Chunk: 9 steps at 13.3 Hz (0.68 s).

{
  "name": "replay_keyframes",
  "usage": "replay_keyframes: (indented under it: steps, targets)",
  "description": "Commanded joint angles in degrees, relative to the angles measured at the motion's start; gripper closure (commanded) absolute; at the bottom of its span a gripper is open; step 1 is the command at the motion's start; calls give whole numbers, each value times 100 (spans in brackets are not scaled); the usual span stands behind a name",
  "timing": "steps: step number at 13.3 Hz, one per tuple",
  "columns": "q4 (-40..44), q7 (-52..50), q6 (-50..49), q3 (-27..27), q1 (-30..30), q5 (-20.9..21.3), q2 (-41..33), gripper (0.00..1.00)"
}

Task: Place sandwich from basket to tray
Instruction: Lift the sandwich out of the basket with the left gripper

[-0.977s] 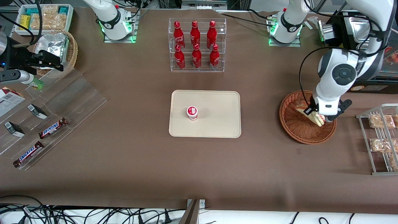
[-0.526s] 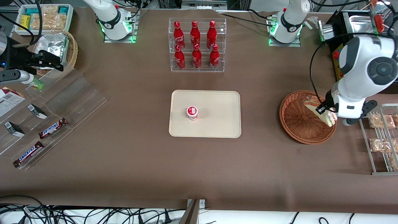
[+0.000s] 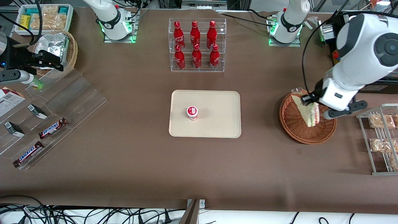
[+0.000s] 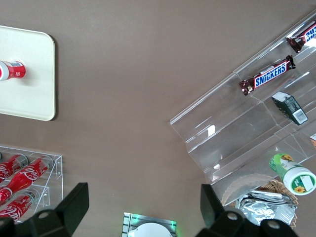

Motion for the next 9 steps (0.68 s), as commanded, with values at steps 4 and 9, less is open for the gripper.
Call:
replay_keyframes:
  steps: [4, 9]
  targets:
    - [159, 482, 191, -1069, -18, -79, 369, 100]
    - [54, 263, 561, -1291, -431, 0, 861, 100]
